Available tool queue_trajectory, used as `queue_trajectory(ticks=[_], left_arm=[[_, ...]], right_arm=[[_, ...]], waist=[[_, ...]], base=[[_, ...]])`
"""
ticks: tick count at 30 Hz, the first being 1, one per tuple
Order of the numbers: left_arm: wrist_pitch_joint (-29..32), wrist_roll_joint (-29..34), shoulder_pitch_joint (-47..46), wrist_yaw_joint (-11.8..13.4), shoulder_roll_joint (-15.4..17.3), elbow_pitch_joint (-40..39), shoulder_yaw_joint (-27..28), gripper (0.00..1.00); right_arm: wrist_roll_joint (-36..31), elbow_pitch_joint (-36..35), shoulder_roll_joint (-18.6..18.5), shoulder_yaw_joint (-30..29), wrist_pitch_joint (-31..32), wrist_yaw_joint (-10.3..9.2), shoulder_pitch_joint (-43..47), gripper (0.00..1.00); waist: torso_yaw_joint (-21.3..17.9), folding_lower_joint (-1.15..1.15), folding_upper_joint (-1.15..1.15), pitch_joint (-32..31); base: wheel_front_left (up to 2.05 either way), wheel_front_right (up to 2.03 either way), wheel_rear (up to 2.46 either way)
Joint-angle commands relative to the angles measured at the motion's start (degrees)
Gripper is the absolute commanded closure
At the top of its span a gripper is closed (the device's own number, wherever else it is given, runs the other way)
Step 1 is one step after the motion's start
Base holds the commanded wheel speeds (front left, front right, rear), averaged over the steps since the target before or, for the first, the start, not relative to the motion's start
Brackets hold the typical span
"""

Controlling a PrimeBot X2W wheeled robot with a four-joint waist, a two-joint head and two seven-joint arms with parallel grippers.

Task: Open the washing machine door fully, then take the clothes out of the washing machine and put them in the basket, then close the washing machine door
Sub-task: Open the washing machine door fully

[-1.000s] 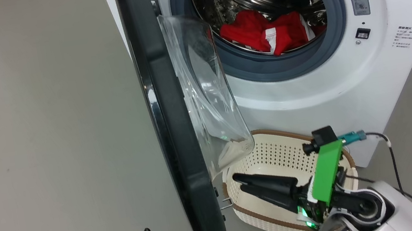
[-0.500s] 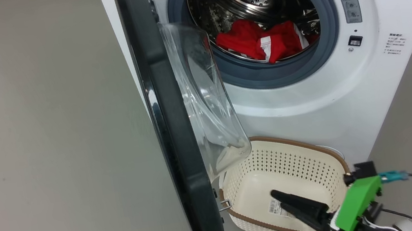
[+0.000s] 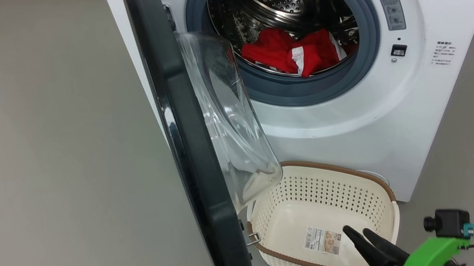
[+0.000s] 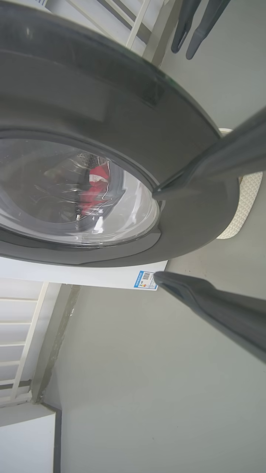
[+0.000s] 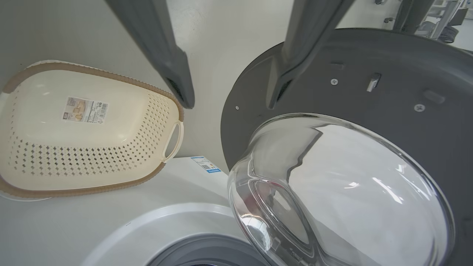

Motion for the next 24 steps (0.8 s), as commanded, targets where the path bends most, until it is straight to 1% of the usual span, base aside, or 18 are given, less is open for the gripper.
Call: queue_trajectory(ticks=[1, 4, 7, 11, 14, 17, 21, 24], left_arm=[[-0.52, 0.3, -0.99, -0.53, 0.31, -1.14, 2.03, 0.0], [-0.52, 0.27, -1.01, -0.64, 0.31, -1.17, 2.18, 0.0], [-0.52, 0.25, -1.16, -0.62, 0.31, -1.33, 2.48, 0.0], [-0.52, 0.11, -1.35, -0.28, 0.31, -2.17, 2.92, 0.0], [-0.52, 0.22, -1.45, -0.23, 0.31, -2.44, 3.06, 0.0], [-0.52, 0.43, -1.54, -0.13, 0.31, -2.72, 3.19, 0.0], [-0.52, 0.7, -1.59, 0.09, 0.31, -3.2, 3.31, 0.0], [-0.52, 0.85, -1.52, 0.26, 0.31, -3.44, 3.34, 0.0]], right_arm=[[-2.22, -0.39, -1.6, 3.19, -4.24, 0.29, -0.91, 0.0], [-6.13, 2.05, -3.32, 7.26, -10.5, 0.29, -1.84, 0.0], [-10.38, 4.43, -4.17, 8.66, -12.45, 0.29, -2.96, 0.0], [-20.59, 3.24, -3.15, 1.36, -12.59, 0.29, -2.56, 0.0], [-29.08, 1.19, -1.48, -3.69, -12.6, 0.29, -0.66, 0.0], [-36.18, -1.15, 0.43, -8.41, -12.61, 0.29, 1.36, 0.0], [-43.8, -4.45, 2.97, -14.11, -12.61, 0.29, 4.06, 0.0], [-47.13, -5.51, 4.36, -16.39, -12.61, 0.29, 6.08, 0.0]], waist=[[-0.06, 0.0, 0.0, 0.01], [-0.2, 0.0, 0.0, 0.05], [-0.41, 0.0, 0.0, 0.15], [-0.91, 0.0, 0.0, 0.43], [-1.11, 0.0, 0.0, 0.54], [-1.22, 0.0, 0.0, 0.58], [-1.15, 0.0, 0.0, 0.41], [-1.04, 0.0, 0.0, 0.19]], base=[[0.0, 0.0, 0.0], [0.0, 0.0, 0.0], [0.0, 0.0, 0.0], [0.0, 0.0, 0.0], [0.0, 0.0, 0.0], [0.0, 0.0, 0.0], [0.0, 0.0, 0.0], [0.0, 0.0, 0.0]])
